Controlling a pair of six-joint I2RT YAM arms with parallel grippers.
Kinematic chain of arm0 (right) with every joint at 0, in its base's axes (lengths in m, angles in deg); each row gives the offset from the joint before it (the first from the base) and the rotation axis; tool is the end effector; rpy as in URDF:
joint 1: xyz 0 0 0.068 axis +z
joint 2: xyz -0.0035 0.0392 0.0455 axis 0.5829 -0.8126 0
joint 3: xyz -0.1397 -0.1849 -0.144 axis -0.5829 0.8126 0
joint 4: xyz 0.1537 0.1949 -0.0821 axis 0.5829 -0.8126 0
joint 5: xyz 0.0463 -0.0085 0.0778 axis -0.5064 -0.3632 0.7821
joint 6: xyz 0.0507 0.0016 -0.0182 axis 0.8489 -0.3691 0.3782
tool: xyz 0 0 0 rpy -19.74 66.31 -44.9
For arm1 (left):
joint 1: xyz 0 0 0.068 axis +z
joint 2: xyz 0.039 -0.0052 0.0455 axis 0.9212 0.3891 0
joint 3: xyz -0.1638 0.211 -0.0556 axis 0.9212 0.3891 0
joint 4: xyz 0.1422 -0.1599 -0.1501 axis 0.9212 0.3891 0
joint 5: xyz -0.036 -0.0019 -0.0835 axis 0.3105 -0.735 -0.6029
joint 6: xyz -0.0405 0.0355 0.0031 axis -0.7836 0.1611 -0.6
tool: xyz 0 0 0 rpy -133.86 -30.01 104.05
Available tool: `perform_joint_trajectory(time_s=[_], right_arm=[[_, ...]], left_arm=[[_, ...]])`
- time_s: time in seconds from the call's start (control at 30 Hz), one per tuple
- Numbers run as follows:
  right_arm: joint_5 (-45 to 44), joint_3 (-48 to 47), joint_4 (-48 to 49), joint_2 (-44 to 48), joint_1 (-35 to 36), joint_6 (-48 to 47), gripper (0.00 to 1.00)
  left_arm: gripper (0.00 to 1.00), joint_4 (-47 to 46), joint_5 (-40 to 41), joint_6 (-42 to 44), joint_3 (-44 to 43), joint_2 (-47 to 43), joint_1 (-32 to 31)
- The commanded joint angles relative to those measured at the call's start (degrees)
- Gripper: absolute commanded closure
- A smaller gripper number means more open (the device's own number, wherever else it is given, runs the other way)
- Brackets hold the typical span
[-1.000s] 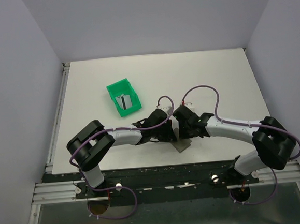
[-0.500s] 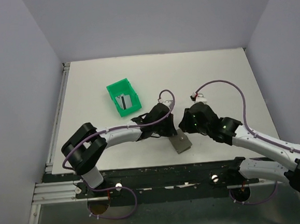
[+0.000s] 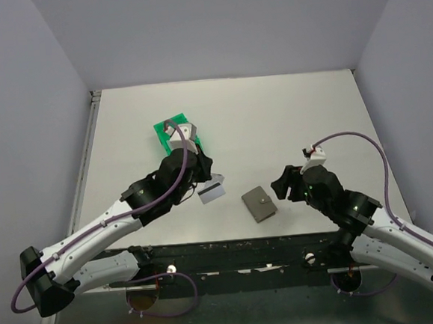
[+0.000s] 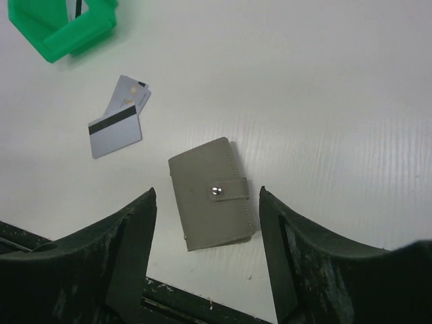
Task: Put the credit cards into the card holder
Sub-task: Reset both arms
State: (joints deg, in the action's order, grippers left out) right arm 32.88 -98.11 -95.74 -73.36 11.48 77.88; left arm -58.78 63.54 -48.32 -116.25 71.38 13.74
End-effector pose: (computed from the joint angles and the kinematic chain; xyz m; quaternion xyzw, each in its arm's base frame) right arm 0.1179 0.1093 0.2519 0.0068 0.8674 0.2066 0.4526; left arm 0.1496 -0.1785 0.3344 0.0036 0.8270 -0.2728 0.4916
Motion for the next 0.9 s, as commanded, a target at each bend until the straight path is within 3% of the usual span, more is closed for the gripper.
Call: perform_joint_trajectory(time_s=[0.0, 0.1, 0.13, 0.17, 0.37, 0.43, 0.6, 0.87], right_arm=[[-5.1, 3.4, 2.9, 6.5, -0.2, 1.7, 0.26], [-7.4, 3.4, 1.3, 7.3, -0.2, 2.0, 0.20], [-8.2, 3.0, -0.1, 7.0, -0.1, 2.1, 0.17], [-9.2, 2.6, -1.7, 6.7, -0.2, 2.9, 0.15], [-13.2, 6.4, -0.3, 8.7, -0.1, 3.7, 0.11], [-14.0, 8.7, 2.0, 9.5, -0.2, 5.7, 0.00], [-16.0, 13.6, 5.3, 11.5, -0.2, 9.7, 0.00], [-15.5, 14.3, 5.4, 12.3, -0.1, 9.7, 0.00]], left_arm=[[0.69, 15.1, 12.5, -0.9, 4.0, -5.7, -0.2], [0.43, 19.4, 14.4, -5.9, 7.1, -10.3, -0.1], [0.14, 21.2, 15.2, -8.8, 8.1, -11.7, -0.1], [0.01, 22.7, 16.4, -11.6, 9.4, -13.2, -0.1], [0.01, 30.8, 20.1, -19.3, 12.1, -16.8, -0.1], [0.01, 32.3, 21.2, -20.1, 12.1, -17.2, -0.1], [0.01, 36.8, 24.5, -23.2, 11.5, -18.1, -0.2], [0.01, 34.8, 24.0, -21.8, 12.6, -21.0, -0.1]])
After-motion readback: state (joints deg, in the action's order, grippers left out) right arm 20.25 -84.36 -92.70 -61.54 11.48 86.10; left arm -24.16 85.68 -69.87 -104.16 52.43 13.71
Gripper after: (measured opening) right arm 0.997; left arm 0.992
